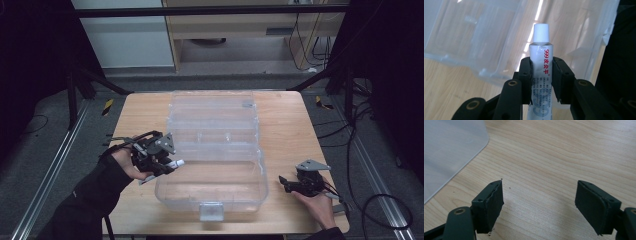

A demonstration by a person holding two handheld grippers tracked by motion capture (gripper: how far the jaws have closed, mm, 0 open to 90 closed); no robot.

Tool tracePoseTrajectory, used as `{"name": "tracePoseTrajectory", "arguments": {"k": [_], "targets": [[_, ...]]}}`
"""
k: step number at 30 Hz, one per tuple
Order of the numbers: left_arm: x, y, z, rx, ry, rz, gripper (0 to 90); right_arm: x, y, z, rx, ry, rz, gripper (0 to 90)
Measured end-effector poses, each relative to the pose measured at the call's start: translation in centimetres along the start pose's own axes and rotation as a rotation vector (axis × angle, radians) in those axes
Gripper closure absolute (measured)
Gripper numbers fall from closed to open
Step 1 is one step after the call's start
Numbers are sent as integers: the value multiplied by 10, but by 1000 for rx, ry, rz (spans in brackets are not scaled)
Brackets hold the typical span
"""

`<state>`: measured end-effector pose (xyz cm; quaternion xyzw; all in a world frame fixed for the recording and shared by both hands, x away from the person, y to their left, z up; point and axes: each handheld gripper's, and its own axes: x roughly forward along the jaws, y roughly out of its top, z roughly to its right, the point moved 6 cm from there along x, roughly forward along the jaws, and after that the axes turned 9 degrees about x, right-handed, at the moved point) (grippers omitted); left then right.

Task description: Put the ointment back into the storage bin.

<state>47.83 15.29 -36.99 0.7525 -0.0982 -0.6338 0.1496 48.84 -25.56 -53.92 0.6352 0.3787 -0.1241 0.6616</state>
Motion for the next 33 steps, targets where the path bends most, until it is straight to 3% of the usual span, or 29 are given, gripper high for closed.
{"name": "tracePoseTrajectory", "arguments": {"k": [9,14,23,33], "targets": [[15,30,3,88,-37,-1,707,0,0,1,-4,1,5,231],[24,39,4,115,-59,-3,707,0,0,1,-4,4,6,230],[47,47,8,155,-101,-13,707,-1,1,1,-5,2,11,231],[67,41,8,169,-146,-37,707,1,0,0,-8,7,5,231]]}}
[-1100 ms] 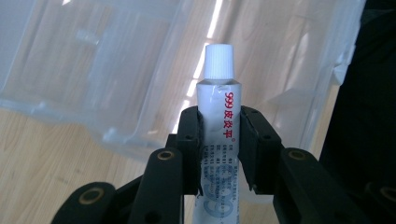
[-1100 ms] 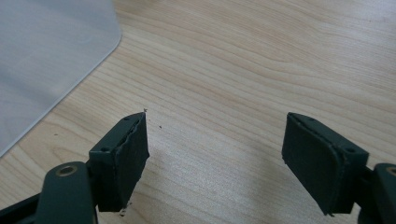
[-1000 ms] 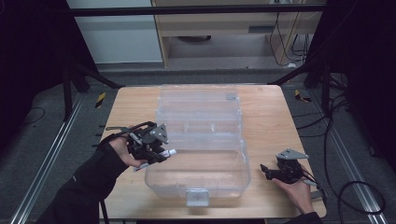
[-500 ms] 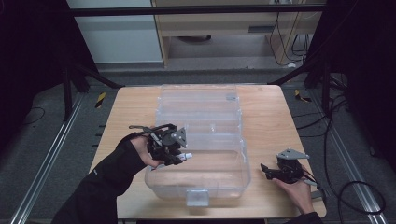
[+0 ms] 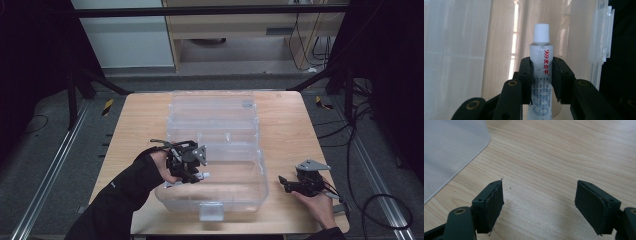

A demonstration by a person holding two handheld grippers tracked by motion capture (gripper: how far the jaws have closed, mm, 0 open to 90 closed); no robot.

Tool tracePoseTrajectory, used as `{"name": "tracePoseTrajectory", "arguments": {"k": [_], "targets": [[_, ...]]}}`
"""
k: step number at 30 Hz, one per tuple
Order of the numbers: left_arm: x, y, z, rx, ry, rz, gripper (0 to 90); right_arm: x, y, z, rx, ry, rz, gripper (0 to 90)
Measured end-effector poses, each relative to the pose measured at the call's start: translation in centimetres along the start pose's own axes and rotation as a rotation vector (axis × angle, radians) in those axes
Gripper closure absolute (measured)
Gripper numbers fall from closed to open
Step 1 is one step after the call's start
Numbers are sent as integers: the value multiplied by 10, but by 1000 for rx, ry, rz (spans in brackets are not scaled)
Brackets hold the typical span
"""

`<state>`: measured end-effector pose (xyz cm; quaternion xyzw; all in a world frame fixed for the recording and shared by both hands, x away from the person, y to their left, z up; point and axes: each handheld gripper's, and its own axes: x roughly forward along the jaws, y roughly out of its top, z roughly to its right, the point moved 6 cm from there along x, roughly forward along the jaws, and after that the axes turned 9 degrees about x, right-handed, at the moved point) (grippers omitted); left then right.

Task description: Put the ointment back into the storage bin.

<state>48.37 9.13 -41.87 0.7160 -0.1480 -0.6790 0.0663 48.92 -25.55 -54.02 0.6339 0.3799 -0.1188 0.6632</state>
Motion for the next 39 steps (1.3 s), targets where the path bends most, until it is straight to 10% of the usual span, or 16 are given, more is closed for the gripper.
{"name": "tracePoseTrajectory", "arguments": {"k": [39], "targets": [[63,-24,14,-31,-127,-98,705,4,-3,-2,-18,4,-28,228]]}}
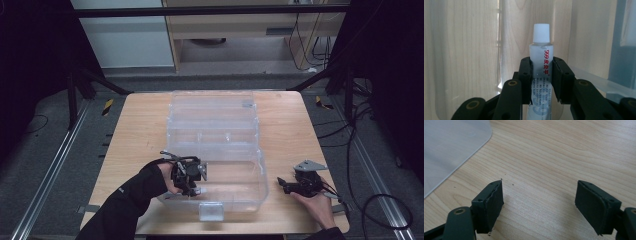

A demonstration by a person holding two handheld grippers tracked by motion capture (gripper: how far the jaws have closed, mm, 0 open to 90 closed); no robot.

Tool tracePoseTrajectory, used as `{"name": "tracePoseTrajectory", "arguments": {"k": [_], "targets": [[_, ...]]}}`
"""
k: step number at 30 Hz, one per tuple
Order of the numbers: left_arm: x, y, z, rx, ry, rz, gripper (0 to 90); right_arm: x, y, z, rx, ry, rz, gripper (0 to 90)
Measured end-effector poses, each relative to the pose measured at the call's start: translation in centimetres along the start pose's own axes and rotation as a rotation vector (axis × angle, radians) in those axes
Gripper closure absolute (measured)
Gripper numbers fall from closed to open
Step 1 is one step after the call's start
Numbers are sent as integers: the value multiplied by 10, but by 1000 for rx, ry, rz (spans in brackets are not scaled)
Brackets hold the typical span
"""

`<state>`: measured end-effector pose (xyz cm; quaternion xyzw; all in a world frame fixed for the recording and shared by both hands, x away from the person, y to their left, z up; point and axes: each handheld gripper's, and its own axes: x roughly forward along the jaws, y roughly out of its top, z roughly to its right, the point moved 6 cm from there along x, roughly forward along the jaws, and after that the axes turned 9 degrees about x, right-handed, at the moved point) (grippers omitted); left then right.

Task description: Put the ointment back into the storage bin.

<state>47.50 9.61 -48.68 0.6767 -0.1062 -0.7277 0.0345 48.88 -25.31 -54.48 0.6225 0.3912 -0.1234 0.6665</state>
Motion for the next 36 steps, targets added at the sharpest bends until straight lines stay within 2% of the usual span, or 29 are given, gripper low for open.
{"name": "tracePoseTrajectory", "arguments": {"k": [1,2,3,7,8,9,10,19,20,21,22,24,26,33,36], "targets": [[0,0,-1,12,-1,-2,706,0,0,0,-1,0,-1,227],[2,1,-3,41,-1,2,705,0,0,0,-1,0,-1,227],[2,0,-2,19,-1,-5,705,0,0,0,-2,0,-1,227],[7,0,-1,9,-6,-16,705,1,0,0,-6,3,0,225],[8,0,-3,43,-8,-14,705,1,0,0,-6,4,0,225],[8,0,-1,9,-14,-16,705,1,0,0,-8,4,-1,224],[8,0,0,0,-13,-13,704,1,0,0,-8,4,-1,224],[8,-3,-1,6,-13,-17,699,1,-1,-1,-9,7,-3,223],[8,-3,-3,34,-10,-13,699,1,-1,-1,-9,7,-4,223],[7,-3,-1,6,-10,-18,699,1,-1,-1,-6,8,-6,223],[7,-4,0,-5,-10,-18,698,1,-1,-1,-6,8,-7,223],[6,-3,-1,9,-5,-8,701,1,-1,-1,-8,7,-6,223],[4,-4,0,-7,0,-1,696,1,-1,-1,-6,7,-9,223],[-5,-6,0,-12,26,35,680,1,-1,-1,-5,8,-9,222],[-13,-8,0,-26,52,57,667,1,-1,-1,-3,7,-9,222]]}}
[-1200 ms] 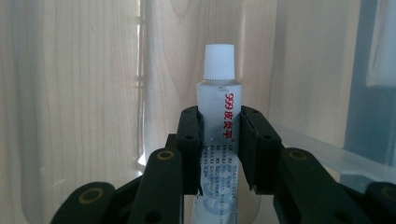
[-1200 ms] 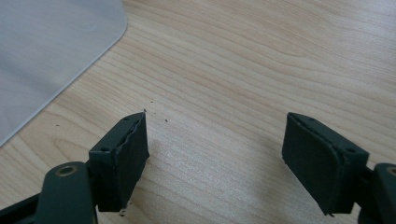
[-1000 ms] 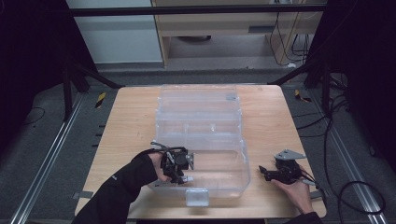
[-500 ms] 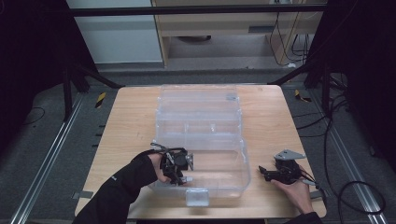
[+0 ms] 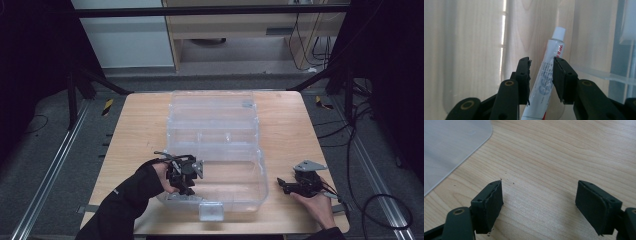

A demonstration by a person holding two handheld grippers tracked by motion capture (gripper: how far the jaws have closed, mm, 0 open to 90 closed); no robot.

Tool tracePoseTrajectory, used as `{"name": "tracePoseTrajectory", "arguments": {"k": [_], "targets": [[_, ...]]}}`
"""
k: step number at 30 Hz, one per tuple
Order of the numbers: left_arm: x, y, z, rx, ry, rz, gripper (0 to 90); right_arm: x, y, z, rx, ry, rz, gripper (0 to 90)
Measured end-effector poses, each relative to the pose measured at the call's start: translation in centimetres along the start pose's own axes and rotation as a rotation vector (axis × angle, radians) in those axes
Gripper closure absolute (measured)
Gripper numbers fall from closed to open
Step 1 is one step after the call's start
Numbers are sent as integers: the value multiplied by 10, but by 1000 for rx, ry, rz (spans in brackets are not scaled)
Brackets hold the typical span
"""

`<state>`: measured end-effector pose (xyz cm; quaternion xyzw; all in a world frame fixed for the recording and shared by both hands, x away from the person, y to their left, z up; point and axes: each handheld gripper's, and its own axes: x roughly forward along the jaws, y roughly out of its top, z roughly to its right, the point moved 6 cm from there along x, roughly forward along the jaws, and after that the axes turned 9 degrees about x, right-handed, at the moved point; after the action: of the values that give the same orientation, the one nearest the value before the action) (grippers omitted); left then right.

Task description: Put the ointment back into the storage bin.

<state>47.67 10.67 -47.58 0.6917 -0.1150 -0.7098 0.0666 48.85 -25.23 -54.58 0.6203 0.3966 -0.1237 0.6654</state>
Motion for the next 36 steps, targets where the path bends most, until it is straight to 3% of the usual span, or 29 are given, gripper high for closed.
{"name": "tracePoseTrajectory", "arguments": {"k": [1,3,6,13,18,26,31,36], "targets": [[-4,0,0,2,5,11,664,0,0,0,-4,-1,1,222],[-12,0,-5,49,36,37,645,0,0,0,-3,-2,3,222],[-23,-3,-7,23,73,77,606,0,0,1,-3,-3,4,222],[-57,-7,-4,-110,173,287,551,0,0,1,7,-6,6,226],[-75,-15,-3,-210,249,435,558,-2,-1,1,27,-2,11,231],[-92,-38,3,-318,357,584,573,-3,0,2,34,-3,17,233],[-98,-56,4,-400,438,621,611,-3,0,3,32,-3,20,234],[-107,-82,2,-534,541,703,650,-4,0,3,31,-3,21,236]]}}
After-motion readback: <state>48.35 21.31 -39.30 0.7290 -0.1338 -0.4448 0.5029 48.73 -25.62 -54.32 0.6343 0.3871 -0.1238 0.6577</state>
